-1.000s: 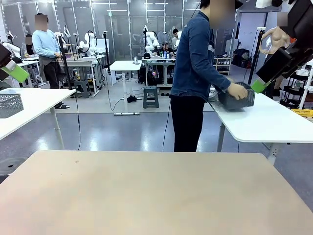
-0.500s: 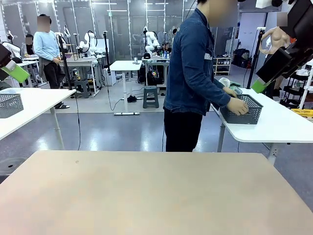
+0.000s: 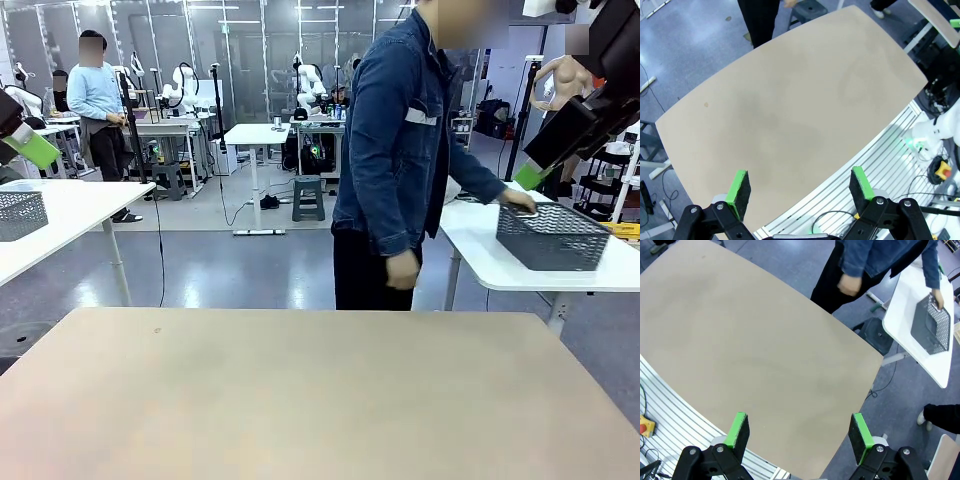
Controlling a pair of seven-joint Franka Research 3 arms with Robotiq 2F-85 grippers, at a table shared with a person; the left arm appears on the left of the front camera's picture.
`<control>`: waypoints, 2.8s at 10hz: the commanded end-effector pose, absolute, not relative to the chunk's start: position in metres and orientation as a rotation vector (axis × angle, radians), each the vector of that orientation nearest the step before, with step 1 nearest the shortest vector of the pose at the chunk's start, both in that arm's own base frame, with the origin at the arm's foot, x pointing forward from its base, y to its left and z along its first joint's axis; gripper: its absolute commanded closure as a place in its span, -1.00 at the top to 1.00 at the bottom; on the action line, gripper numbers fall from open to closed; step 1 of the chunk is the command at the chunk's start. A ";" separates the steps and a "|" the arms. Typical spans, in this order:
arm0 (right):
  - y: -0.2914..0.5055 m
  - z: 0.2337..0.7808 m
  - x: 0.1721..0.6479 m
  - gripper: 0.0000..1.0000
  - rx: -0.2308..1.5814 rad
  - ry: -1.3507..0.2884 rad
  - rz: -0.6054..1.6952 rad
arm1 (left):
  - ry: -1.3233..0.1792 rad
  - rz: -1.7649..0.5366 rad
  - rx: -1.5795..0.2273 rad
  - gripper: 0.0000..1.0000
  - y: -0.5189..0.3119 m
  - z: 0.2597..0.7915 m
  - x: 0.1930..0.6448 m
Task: Fold the towels and place them in the basket.
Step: When a person lays out a Towel with hook on the table, fold it in half twice.
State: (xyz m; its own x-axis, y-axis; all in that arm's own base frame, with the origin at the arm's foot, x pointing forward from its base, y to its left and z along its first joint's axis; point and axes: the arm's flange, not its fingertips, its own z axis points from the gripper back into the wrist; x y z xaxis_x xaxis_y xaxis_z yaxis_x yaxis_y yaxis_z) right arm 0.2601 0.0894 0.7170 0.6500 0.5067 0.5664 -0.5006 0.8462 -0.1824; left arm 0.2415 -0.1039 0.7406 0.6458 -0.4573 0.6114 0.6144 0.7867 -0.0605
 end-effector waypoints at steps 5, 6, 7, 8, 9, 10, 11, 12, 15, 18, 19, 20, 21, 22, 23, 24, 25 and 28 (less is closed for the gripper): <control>0.088 0.718 0.259 1.00 -0.008 -0.653 0.569 | -0.618 -0.631 -0.278 1.00 -0.103 0.742 0.239; 0.088 0.718 0.259 1.00 -0.008 -0.653 0.569 | -0.618 -0.631 -0.278 1.00 -0.103 0.742 0.239; 0.088 0.718 0.259 1.00 -0.008 -0.653 0.569 | -0.618 -0.631 -0.278 1.00 -0.103 0.742 0.239; 0.088 0.718 0.259 1.00 -0.008 -0.653 0.569 | -0.618 -0.631 -0.278 1.00 -0.103 0.742 0.239; 0.088 0.718 0.259 1.00 -0.008 -0.653 0.569 | -0.618 -0.631 -0.278 1.00 -0.103 0.742 0.239; 0.088 0.718 0.259 1.00 -0.008 -0.653 0.569 | -0.618 -0.631 -0.278 1.00 -0.103 0.742 0.239; 0.088 0.718 0.259 1.00 -0.008 -0.653 0.569 | -0.618 -0.631 -0.278 1.00 -0.103 0.742 0.239; 0.088 0.718 0.259 1.00 -0.008 -0.653 0.569 | -0.618 -0.631 -0.278 1.00 -0.103 0.742 0.239; 0.088 0.718 0.259 1.00 -0.008 -0.653 0.569 | -0.618 -0.631 -0.278 1.00 -0.103 0.742 0.239; 0.088 0.718 0.259 1.00 -0.008 -0.653 0.569 | -0.618 -0.631 -0.278 1.00 -0.103 0.742 0.239; 0.088 0.718 0.259 1.00 -0.008 -0.653 0.569 | -0.618 -0.631 -0.278 1.00 -0.103 0.742 0.239; 0.088 0.718 0.259 1.00 -0.008 -0.653 0.569 | -0.618 -0.631 -0.278 1.00 -0.103 0.742 0.239; 0.088 0.718 0.259 1.00 -0.008 -0.653 0.569 | -0.618 -0.631 -0.278 1.00 -0.103 0.742 0.239; 0.088 0.718 0.259 1.00 -0.008 -0.653 0.569 | -0.618 -0.631 -0.278 1.00 -0.103 0.742 0.239; 0.088 0.718 0.259 1.00 -0.008 -0.653 0.569 | -0.618 -0.631 -0.278 1.00 -0.103 0.742 0.239; 0.088 0.718 0.259 1.00 -0.008 -0.653 0.569 | -0.618 -0.631 -0.278 1.00 -0.103 0.742 0.239; 0.088 0.718 0.259 1.00 -0.008 -0.653 0.569 | -0.618 -0.631 -0.278 1.00 -0.103 0.742 0.239; 0.088 0.718 0.259 1.00 -0.008 -0.653 0.569 | -0.618 -0.631 -0.278 1.00 -0.103 0.742 0.239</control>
